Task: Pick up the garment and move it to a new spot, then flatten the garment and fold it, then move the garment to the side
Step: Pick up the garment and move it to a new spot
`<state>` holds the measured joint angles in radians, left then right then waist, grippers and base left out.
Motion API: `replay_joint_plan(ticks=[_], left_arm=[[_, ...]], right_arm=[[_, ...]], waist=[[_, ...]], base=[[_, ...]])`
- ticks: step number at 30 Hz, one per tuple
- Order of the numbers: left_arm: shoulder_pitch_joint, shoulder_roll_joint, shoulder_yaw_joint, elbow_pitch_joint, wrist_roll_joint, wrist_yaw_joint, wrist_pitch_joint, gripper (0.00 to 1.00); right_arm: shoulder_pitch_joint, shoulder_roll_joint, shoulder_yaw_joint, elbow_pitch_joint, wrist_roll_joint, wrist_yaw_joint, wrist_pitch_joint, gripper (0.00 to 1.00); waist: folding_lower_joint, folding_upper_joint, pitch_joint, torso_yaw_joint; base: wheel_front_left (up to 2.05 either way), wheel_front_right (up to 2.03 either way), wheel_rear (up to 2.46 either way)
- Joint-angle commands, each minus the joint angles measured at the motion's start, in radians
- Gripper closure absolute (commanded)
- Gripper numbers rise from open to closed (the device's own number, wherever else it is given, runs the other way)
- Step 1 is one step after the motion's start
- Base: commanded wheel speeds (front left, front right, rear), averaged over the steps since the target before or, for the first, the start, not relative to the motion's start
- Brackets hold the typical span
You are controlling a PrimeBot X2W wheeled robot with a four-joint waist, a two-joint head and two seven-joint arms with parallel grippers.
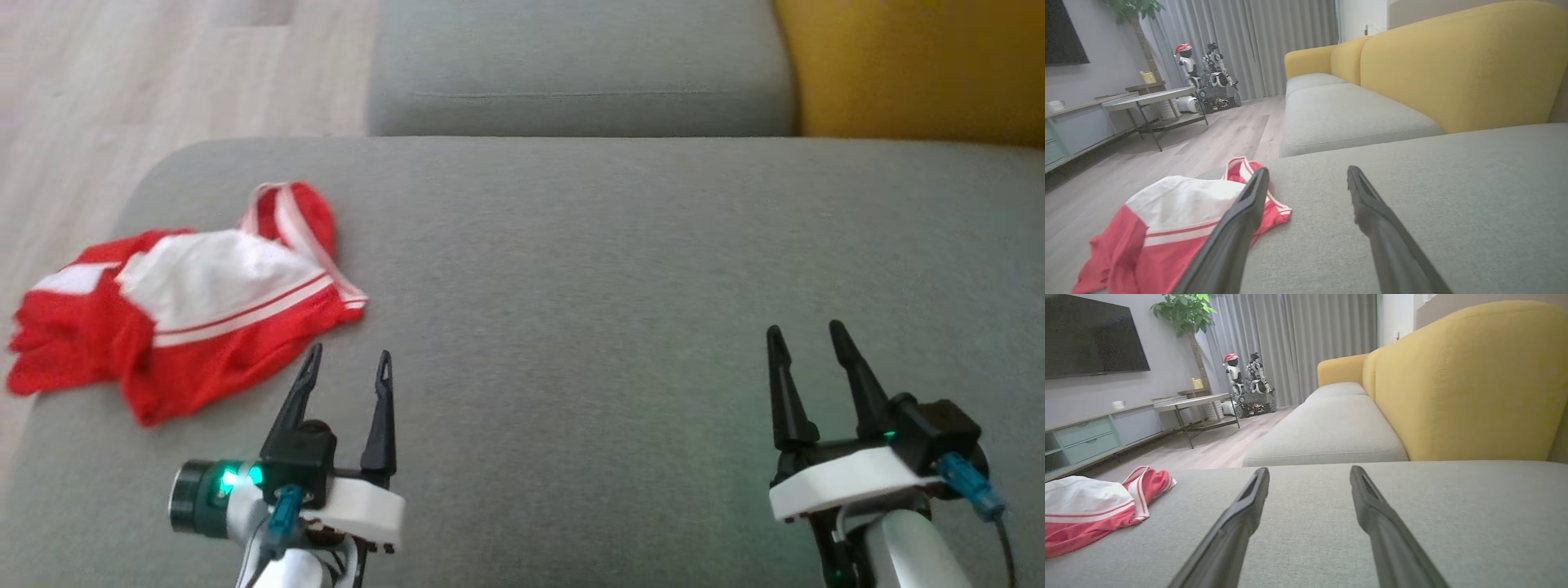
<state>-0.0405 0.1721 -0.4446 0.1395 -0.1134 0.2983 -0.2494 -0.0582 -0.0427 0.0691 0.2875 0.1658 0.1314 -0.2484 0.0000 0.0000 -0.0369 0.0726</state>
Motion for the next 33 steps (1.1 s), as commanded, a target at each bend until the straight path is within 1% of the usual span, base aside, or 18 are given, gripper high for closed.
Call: replay_joint_plan(ticks=[1, 2, 3, 10, 19, 22, 30, 33], left_arm=[[-0.023, -0.002, 0.051, -0.025, 0.012, -0.005, -0.012, 0.00], [-0.020, -0.003, 0.058, -0.023, 0.015, -0.007, -0.012, 0.00], [-0.015, -0.004, 0.068, -0.021, 0.022, -0.013, -0.012, 0.00], [0.001, -0.008, 0.101, -0.026, 0.038, -0.029, -0.012, 0.00], [0.019, -0.008, 0.132, -0.036, 0.054, -0.046, -0.012, 0.00], [0.025, -0.008, 0.143, -0.036, 0.056, -0.049, -0.012, 0.00], [0.038, -0.013, 0.191, -0.033, 0.046, -0.042, -0.012, 0.00], [0.032, -0.011, 0.204, -0.036, 0.045, -0.051, -0.012, 0.00]], right_arm=[[-0.037, -0.008, 0.032, -0.033, -0.010, -0.001, -0.013, 0.00], [-0.036, -0.008, 0.036, -0.033, -0.009, -0.001, -0.013, 0.00], [-0.032, -0.008, 0.045, -0.034, -0.006, -0.001, -0.013, 0.00], [-0.020, -0.008, 0.067, -0.031, 0.005, -0.001, -0.013, 0.00], [-0.015, -0.008, 0.090, -0.032, 0.014, -0.001, -0.013, 0.00], [-0.014, -0.008, 0.093, -0.031, 0.017, -0.001, -0.013, 0.00], [-0.029, -0.008, 0.112, -0.016, 0.027, -0.001, -0.013, 0.00], [-0.033, -0.008, 0.113, -0.011, 0.032, -0.001, -0.013, 0.00]], waist=[[0.0000, 0.0000, -0.002, 0.057], [0.0000, 0.0000, -0.002, 0.074], [0.0000, 0.0000, -0.002, 0.112], [0.0000, 0.0000, -0.007, 0.252], [0.0000, 0.0000, -0.013, 0.383], [0.0000, 0.0000, -0.013, 0.413], [0.0000, 0.0000, -0.003, 0.427], [0.0000, 0.0000, -0.004, 0.426]], base=[[0.00, 0.00, 0.00], [0.00, 0.00, 0.00], [0.00, 0.00, 0.00], [0.00, 0.00, 0.00], [0.00, 0.00, 0.00], [0.00, 0.00, 0.00], [0.00, 0.00, 0.00], [0.00, 0.00, 0.00]])
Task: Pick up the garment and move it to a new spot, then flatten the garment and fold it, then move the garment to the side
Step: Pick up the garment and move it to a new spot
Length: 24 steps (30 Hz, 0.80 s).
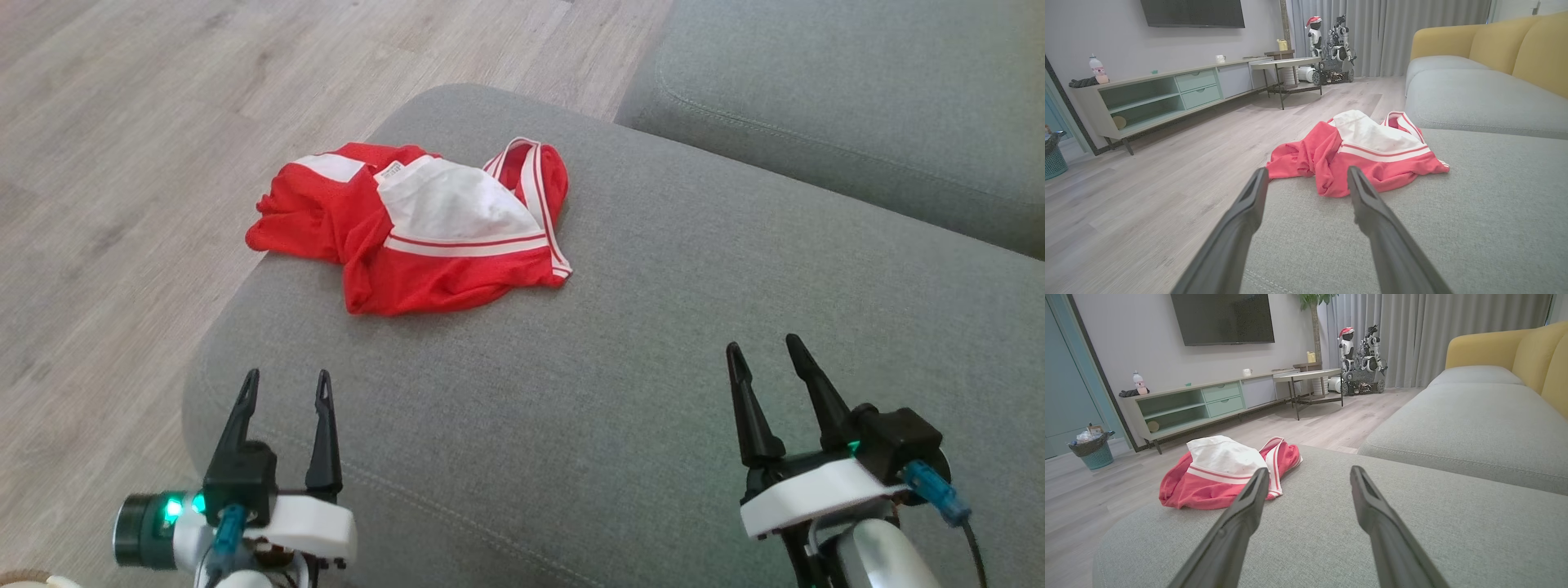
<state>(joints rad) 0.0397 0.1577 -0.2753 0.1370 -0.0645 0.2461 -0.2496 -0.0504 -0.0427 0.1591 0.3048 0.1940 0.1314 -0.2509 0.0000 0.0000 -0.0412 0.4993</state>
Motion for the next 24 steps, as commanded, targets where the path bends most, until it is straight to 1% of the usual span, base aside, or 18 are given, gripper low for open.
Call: replay_joint_plan(ticks=[1, 3, 6, 10, 14, 19, 21, 24], left_arm=[[-0.051, 0.006, 0.039, -0.034, -0.004, -0.003, -0.012, 0.00], [-0.060, 0.011, 0.049, -0.031, -0.007, -0.015, -0.012, 0.00], [-0.084, 0.028, 0.066, -0.024, -0.017, -0.044, -0.012, 0.00], [-0.154, 0.050, 0.083, 0.009, -0.041, -0.101, -0.012, 0.00], [-0.259, 0.072, 0.095, 0.093, -0.070, -0.156, -0.007, 0.00], [-0.422, 0.091, 0.104, 0.223, -0.120, -0.223, 0.071, 0.00], [-0.484, 0.097, 0.110, 0.274, -0.139, -0.245, 0.103, 0.00], [-0.571, 0.123, 0.107, 0.351, -0.140, -0.270, 0.148, 0.00]], right_arm=[[-0.041, -0.008, 0.021, -0.028, 0.005, -0.001, -0.011, 0.00], [-0.037, -0.008, 0.012, -0.029, 0.004, -0.001, -0.011, 0.00], [-0.036, -0.008, -0.005, -0.036, -0.006, -0.001, -0.011, 0.00], [-0.044, -0.008, -0.053, -0.063, -0.037, -0.001, -0.011, 0.00], [-0.059, -0.008, -0.115, -0.098, -0.073, -0.001, 0.001, 0.00], [-0.091, -0.008, -0.165, -0.158, -0.117, -0.001, 0.035, 0.00], [-0.102, -0.008, -0.174, -0.182, -0.128, -0.001, 0.047, 0.00], [-0.117, -0.008, -0.177, -0.212, -0.137, -0.001, 0.063, 0.00]], waist=[[0.0000, 0.0000, -0.001, -0.001], [0.0000, 0.0000, -0.003, -0.004], [0.0000, 0.0000, 0.015, -0.025], [0.0000, 0.0000, 0.063, -0.059], [0.0000, 0.0000, 0.119, -0.097], [0.0000, 0.0000, 0.196, -0.149], [0.0000, 0.0000, 0.224, -0.170], [0.0000, 0.0000, 0.266, -0.202]], base=[[0.00, 0.00, 0.00], [0.00, 0.00, 0.00], [0.00, 0.00, 0.00], [0.00, 0.00, 0.00], [0.00, 0.00, 0.00], [0.00, 0.00, 0.00], [0.00, 0.00, 0.00], [0.00, 0.00, 0.00]])
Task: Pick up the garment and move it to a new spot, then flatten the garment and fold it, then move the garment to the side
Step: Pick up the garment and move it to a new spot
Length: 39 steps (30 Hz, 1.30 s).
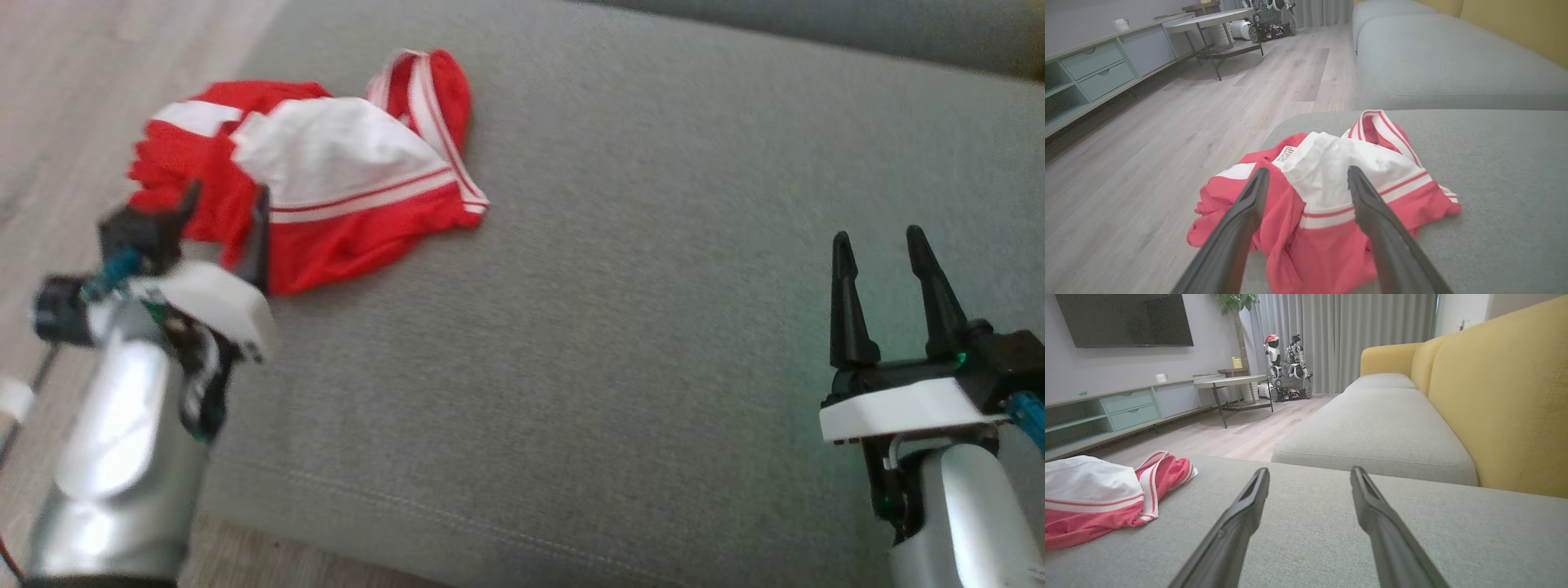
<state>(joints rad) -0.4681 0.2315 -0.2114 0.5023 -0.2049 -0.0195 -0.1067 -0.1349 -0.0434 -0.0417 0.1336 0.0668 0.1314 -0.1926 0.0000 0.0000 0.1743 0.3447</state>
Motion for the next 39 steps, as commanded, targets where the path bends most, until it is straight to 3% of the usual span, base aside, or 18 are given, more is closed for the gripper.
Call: replay_joint_plan(ticks=[1, 10, 18, 19, 20, 31, 36, 39], left_arm=[[-0.090, 0.054, 0.044, 0.011, -0.003, -0.012, 0.017, 0.00], [-0.279, 0.109, 0.014, 0.209, 0.010, -0.058, 0.083, 0.00], [-0.362, 0.132, -0.040, 0.348, 0.060, -0.059, 0.115, 0.00], [-0.371, 0.131, -0.042, 0.364, 0.060, -0.060, 0.109, 0.22], [-0.379, 0.127, -0.038, 0.381, 0.052, -0.061, 0.106, 1.00], [-0.426, 0.122, -0.037, 0.439, 0.039, -0.045, -0.059, 1.00], [-0.423, 0.110, -0.010, 0.338, 0.013, -0.025, -0.137, 1.00], [-0.395, 0.110, -0.008, 0.192, 0.018, -0.010, -0.151, 1.00]], right_arm=[[-0.035, -0.007, 0.024, -0.049, -0.013, -0.001, 0.008, 0.00], [-0.051, -0.007, 0.027, -0.091, -0.029, -0.001, 0.021, 0.00], [-0.065, -0.007, 0.031, -0.100, -0.034, -0.001, 0.021, 0.00], [-0.066, -0.007, 0.031, -0.100, -0.034, -0.001, 0.021, 0.00], [-0.067, -0.007, 0.031, -0.099, -0.035, -0.001, 0.021, 0.00], [-0.065, -0.007, 0.031, -0.061, -0.024, -0.001, 0.009, 0.00], [-0.050, -0.007, 0.041, -0.017, -0.003, -0.001, -0.009, 0.00], [-0.038, -0.007, 0.052, 0.017, 0.019, -0.001, -0.025, 0.00]], waist=[[0.0000, 0.0000, 0.061, -0.056], [0.0000, 0.0000, 0.141, -0.112], [0.0000, 0.0000, 0.180, -0.131], [0.0000, 0.0000, 0.183, -0.132], [0.0000, 0.0000, 0.186, -0.133], [0.0000, 0.0000, 0.137, -0.137], [0.0000, 0.0000, 0.063, -0.141], [0.0000, 0.0000, -0.003, -0.155]], base=[[0.00, 0.00, 0.00], [0.00, 0.00, 0.00], [0.00, 0.00, 0.00], [0.00, 0.00, 0.00], [0.00, 0.00, 0.00], [0.00, 0.00, 0.00], [0.00, 0.00, 0.00], [0.00, 0.00, 0.00]])
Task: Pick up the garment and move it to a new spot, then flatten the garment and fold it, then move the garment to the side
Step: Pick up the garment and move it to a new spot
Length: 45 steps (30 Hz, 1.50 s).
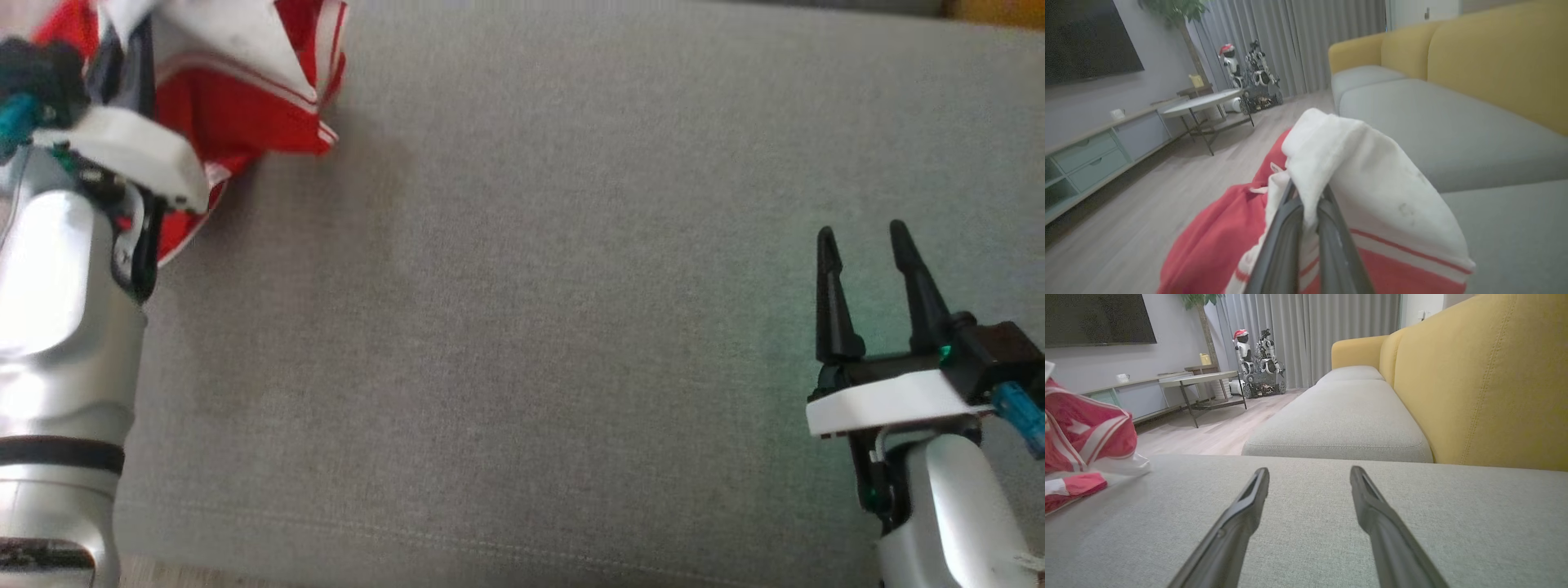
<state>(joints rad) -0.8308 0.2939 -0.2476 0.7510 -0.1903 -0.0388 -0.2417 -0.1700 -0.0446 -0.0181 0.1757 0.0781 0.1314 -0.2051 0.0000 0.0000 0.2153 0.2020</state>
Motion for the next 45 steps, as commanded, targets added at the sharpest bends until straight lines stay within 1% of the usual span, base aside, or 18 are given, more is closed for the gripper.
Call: replay_joint_plan(ticks=[1, 6, 12, 14, 15, 18, 24, 29, 33, 34, 35, 36, 38, 41, 45], left_arm=[[-0.023, 0.051, 0.021, -0.099, 0.013, 0.012, -0.017, 1.00], [0.032, 0.031, -0.007, -0.283, 0.015, 0.012, -0.005, 1.00], [0.087, -0.010, -0.047, -0.458, -0.015, 0.002, 0.101, 1.00], [0.107, -0.031, -0.067, -0.507, -0.023, 0.001, 0.132, 1.00], [0.107, -0.031, -0.067, -0.507, -0.023, 0.001, 0.132, 1.00], [0.144, -0.062, -0.104, -0.554, -0.027, 0.005, 0.159, 1.00], [0.174, -0.139, -0.169, -0.555, -0.030, 0.015, 0.160, 1.00], [0.157, -0.201, -0.205, -0.483, -0.038, 0.035, 0.122, 1.00], [0.129, -0.226, -0.238, -0.396, -0.044, 0.051, 0.098, 1.00], [0.124, -0.229, -0.245, -0.370, -0.046, 0.057, 0.094, 0.64], [0.121, -0.232, -0.249, -0.346, -0.054, 0.061, 0.089, 0.14], [0.121, -0.235, -0.256, -0.320, -0.063, 0.061, 0.088, 0.00], [0.121, -0.238, -0.279, -0.278, -0.070, 0.058, 0.080, 0.00], [0.131, -0.241, -0.288, -0.236, -0.086, 0.068, 0.055, 0.00], [0.161, -0.231, -0.265, -0.213, -0.105, 0.089, 0.021, 0.00]], right_arm=[[-0.001, -0.006, 0.029, -0.018, 0.014, -0.001, -0.017, 0.00], [0.003, -0.006, 0.033, 0.012, 0.042, -0.001, -0.032, 0.00], [0.003, -0.006, 0.041, 0.025, 0.059, -0.001, -0.043, 0.00], [0.000, -0.006, 0.040, 0.025, 0.063, -0.001, -0.045, 0.00], [0.000, -0.006, 0.040, 0.025, 0.063, -0.001, -0.045, 0.00], [-0.005, -0.006, 0.048, 0.026, 0.069, -0.001, -0.048, 0.00], [-0.029, -0.006, 0.076, 0.009, 0.082, -0.001, -0.051, 0.00], [-0.042, -0.006, 0.100, 0.010, 0.097, -0.001, -0.054, 0.00], [-0.048, -0.006, 0.111, 0.009, 0.112, -0.001, -0.056, 0.00], [-0.048, -0.006, 0.114, 0.009, 0.113, -0.001, -0.056, 0.00], [-0.049, -0.006, 0.116, 0.008, 0.115, -0.001, -0.056, 0.00], [-0.049, -0.006, 0.115, 0.006, 0.117, -0.001, -0.056, 0.00], [-0.048, -0.006, 0.112, 0.002, 0.119, -0.001, -0.056, 0.00], [-0.038, -0.006, 0.100, -0.001, 0.116, -0.001, -0.056, 0.00], [-0.023, -0.006, 0.081, -0.007, 0.108, -0.001, -0.057, 0.00]], waist=[[0.0000, 0.0000, -0.059, -0.017], [0.0000, 0.0000, -0.120, -0.051], [0.0000, 0.0000, -0.152, -0.118], [0.0000, 0.0000, -0.151, -0.146], [0.0000, 0.0000, -0.151, -0.146], [0.0000, 0.0000, -0.147, -0.202], [0.0000, 0.0000, -0.104, -0.333], [0.0000, 0.0000, -0.069, -0.434], [0.0000, 0.0000, -0.051, -0.484], [0.0000, 0.0000, -0.048, -0.492], [0.0000, 0.0000, -0.045, -0.499], [0.0000, 0.0000, -0.043, -0.502], [0.0000, 0.0000, -0.042, -0.504], [0.0000, 0.0000, -0.048, -0.490], [0.0000, 0.0000, -0.071, -0.440]], base=[[0.00, 0.00, 0.00], [0.00, 0.00, 0.00], [0.00, 0.00, 0.00], [0.00, 0.00, 0.00], [0.00, 0.00, 0.00], [0.00, 0.00, 0.00], [0.00, 0.00, 0.00], [0.00, 0.00, 0.00], [0.00, 0.00, 0.00], [0.00, 0.00, 0.00], [0.00, 0.00, 0.00], [0.00, 0.00, 0.00], [0.00, 0.00, 0.00], [0.00, 0.00, 0.00], [0.00, 0.00, 0.00]])
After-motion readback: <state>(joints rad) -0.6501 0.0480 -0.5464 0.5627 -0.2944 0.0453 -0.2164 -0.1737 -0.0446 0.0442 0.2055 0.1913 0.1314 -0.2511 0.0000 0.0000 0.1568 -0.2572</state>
